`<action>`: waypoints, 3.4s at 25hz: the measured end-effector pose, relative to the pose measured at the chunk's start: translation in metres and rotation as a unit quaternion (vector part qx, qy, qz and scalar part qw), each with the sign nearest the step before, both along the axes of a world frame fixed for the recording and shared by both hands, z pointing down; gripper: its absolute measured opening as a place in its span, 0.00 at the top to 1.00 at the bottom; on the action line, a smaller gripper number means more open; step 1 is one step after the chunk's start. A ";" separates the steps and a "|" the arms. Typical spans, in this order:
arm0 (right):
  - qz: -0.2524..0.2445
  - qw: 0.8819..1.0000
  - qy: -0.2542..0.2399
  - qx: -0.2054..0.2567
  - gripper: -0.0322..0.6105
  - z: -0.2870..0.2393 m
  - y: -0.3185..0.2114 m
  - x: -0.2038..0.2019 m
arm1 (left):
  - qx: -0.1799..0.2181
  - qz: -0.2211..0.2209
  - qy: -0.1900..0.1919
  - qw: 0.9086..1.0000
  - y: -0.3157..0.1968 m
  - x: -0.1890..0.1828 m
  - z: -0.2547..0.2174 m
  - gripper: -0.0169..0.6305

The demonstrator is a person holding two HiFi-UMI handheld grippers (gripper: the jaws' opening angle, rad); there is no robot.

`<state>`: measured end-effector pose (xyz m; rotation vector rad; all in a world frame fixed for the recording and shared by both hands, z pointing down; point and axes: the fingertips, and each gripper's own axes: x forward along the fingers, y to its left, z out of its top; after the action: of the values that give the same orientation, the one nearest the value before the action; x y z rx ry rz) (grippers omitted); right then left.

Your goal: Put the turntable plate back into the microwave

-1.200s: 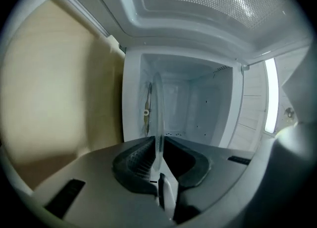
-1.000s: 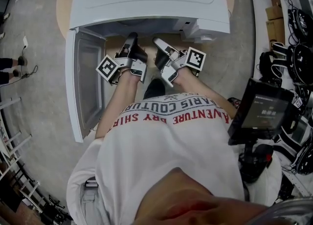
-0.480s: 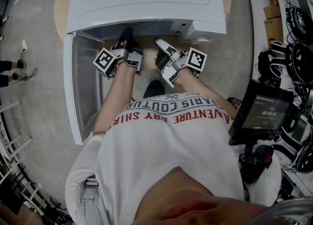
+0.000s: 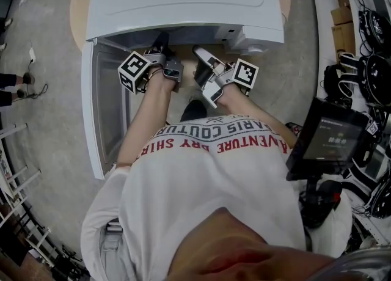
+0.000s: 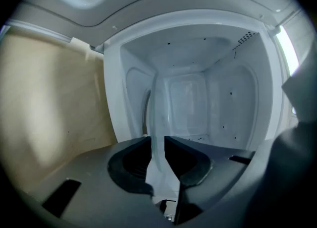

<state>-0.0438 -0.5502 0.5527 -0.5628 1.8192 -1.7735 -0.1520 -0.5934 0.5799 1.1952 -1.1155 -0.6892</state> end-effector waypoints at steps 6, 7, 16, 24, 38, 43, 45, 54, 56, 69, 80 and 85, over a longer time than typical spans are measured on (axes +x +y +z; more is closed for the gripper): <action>0.004 1.000 0.027 -0.006 0.87 0.006 -0.001 0.000 | 0.011 0.024 -0.018 0.999 -0.003 0.008 -0.020 0.63; 0.006 1.000 0.030 -0.006 0.87 0.006 -0.001 0.000 | 0.011 0.029 -0.018 0.999 -0.003 0.009 -0.022 0.61; 0.005 0.998 0.059 -0.008 0.86 0.008 -0.001 -0.005 | 0.014 0.047 -0.012 0.999 0.010 0.015 -0.030 0.55; -0.008 0.995 0.104 0.000 0.87 0.014 -0.002 0.000 | 0.051 0.054 0.031 0.997 0.015 0.018 -0.024 0.55; -0.149 0.893 0.281 0.318 0.95 -0.116 0.184 0.079 | 0.334 0.279 -0.315 0.844 0.236 0.145 -0.159 0.97; -0.190 0.844 0.310 0.395 0.95 -0.162 0.281 0.073 | 0.355 0.330 -0.389 0.783 0.322 0.165 -0.200 0.97; -0.203 0.837 0.316 0.398 0.95 -0.162 0.322 0.066 | 0.354 0.346 -0.393 0.775 0.359 0.163 -0.203 0.97; -0.179 0.839 0.337 0.388 0.95 -0.129 0.482 0.037 | 0.365 0.362 -0.376 0.771 0.518 0.128 -0.175 0.97; -0.175 0.840 0.335 0.389 0.95 -0.131 0.530 0.020 | 0.362 0.369 -0.384 0.765 0.565 0.111 -0.176 0.97; -0.154 0.832 0.352 0.400 0.95 -0.186 0.791 -0.027 | 0.379 0.368 -0.396 0.751 0.821 0.053 -0.232 0.97; -0.133 0.817 0.370 0.421 0.95 -0.202 0.925 0.031 | 0.382 0.376 -0.396 0.745 0.959 0.116 -0.229 0.97; -0.133 0.823 0.372 0.409 0.95 -0.172 1.049 0.078 | 0.384 0.393 -0.400 0.734 1.086 0.161 -0.210 0.97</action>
<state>0.0341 0.4990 0.3809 -0.6984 3.0478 -0.7163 0.0087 0.4930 0.3695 2.6405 -0.8156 0.1389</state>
